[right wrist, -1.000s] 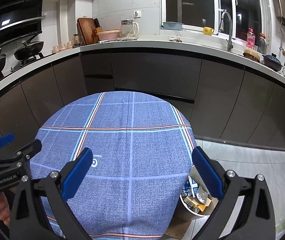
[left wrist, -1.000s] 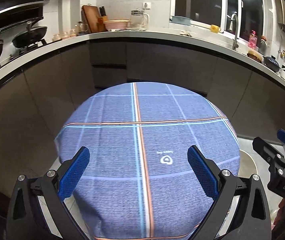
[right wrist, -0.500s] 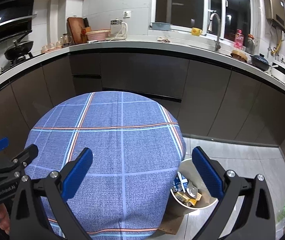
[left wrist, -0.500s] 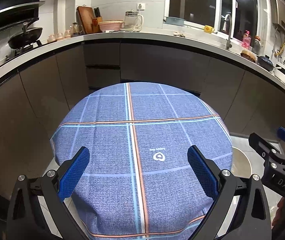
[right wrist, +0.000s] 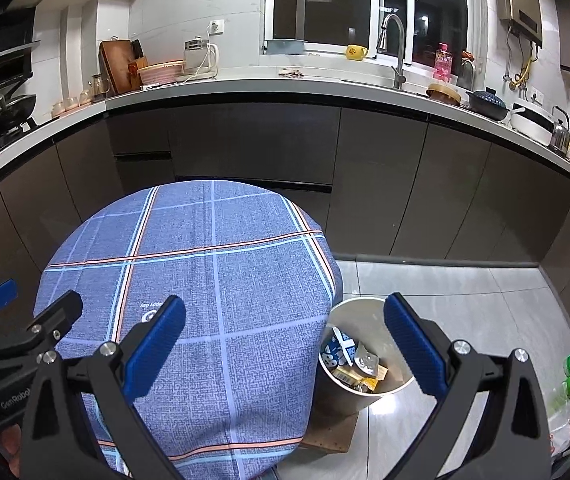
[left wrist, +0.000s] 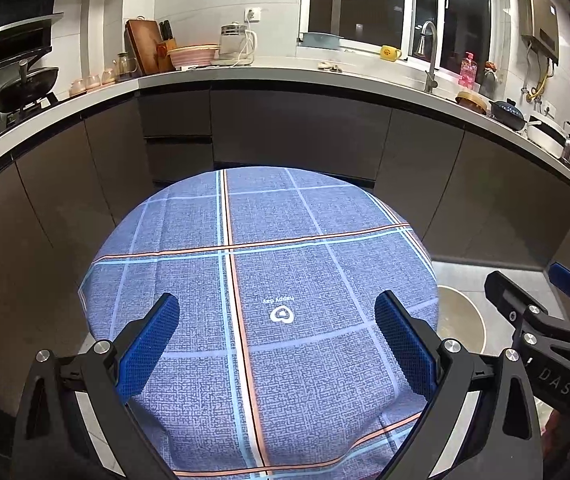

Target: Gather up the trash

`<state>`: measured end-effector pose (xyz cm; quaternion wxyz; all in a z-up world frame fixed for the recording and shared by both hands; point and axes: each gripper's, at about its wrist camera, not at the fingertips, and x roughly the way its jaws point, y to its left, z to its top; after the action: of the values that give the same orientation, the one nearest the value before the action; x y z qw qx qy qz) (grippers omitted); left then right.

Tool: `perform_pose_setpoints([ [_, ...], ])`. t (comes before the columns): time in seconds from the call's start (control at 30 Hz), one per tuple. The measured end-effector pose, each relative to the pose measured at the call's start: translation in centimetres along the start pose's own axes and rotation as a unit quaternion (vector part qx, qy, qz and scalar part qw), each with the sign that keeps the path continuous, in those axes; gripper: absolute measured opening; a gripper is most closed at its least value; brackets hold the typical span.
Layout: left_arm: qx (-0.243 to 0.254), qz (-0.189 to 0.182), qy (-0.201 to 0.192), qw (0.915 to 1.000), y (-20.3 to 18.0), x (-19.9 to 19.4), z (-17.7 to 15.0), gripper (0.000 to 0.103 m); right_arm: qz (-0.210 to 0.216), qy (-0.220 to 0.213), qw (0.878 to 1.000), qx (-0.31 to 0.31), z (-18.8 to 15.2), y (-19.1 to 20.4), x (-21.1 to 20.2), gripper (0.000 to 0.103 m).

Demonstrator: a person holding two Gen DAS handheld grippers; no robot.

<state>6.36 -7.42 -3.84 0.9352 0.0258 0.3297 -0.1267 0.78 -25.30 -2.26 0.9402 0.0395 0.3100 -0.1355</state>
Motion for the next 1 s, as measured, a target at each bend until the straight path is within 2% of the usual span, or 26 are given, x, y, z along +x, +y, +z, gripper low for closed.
perform_pose_setpoints([
  [0.3, -0.001, 0.015, -0.005, 0.9999, 0.4, -0.1, 0.1, 0.095, -0.009, -0.006, 1.0, 0.01, 0.1, -0.8, -0.2, 0.1],
  [1.0, -0.002, 0.014, -0.005, 0.9999, 0.6, -0.1, 0.2, 0.095, -0.023, -0.005, 1.0, 0.012, -0.4, -1.0, -0.2, 0.1],
])
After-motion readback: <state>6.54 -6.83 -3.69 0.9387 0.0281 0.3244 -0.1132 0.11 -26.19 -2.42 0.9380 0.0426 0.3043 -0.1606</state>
